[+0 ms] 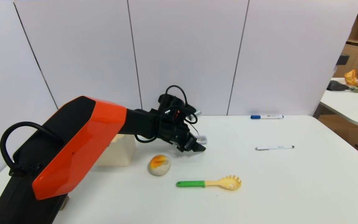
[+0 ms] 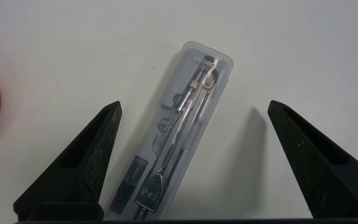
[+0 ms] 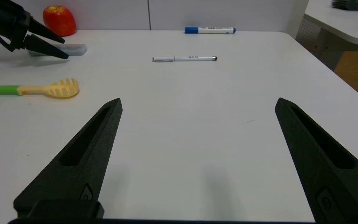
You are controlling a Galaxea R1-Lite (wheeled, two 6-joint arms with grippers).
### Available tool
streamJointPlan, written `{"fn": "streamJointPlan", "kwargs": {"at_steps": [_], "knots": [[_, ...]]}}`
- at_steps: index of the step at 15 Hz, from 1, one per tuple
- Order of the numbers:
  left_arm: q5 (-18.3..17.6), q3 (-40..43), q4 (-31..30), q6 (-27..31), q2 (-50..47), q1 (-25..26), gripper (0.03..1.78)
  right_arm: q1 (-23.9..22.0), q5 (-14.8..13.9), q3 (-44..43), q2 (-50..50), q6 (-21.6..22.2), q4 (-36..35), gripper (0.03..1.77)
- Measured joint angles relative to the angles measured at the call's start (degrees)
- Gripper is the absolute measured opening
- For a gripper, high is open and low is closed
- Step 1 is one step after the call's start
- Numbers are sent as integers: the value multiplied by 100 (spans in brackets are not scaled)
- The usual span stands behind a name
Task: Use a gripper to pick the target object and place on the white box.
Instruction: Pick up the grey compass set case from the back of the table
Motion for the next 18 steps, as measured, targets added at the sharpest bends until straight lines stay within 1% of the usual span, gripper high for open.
{"fn": "streamJointPlan", "kwargs": {"at_steps": [8, 9, 11, 13, 15, 16, 18], "knots": [[-21, -1, -96, 2, 78, 2, 169, 0, 2, 0, 0, 5, 0, 170], [-18, -1, -96, 4, 80, 7, 148, 0, 2, 0, 0, 5, 0, 170], [-21, 18, -94, 6, 83, 5, 118, 0, 0, 0, 0, 5, 0, 170], [-21, 52, -96, 2, 83, 0, 93, 0, 0, 0, 0, 2, 2, 170], [-21, 66, -98, 4, 78, 0, 74, 0, 2, 0, 0, 5, 2, 170], [-18, 68, -98, 4, 72, -4, 59, 0, 2, 0, 0, 5, 0, 170], [-18, 84, -83, 4, 50, -2, 59, 0, 0, 0, 0, 5, 0, 170]]}}
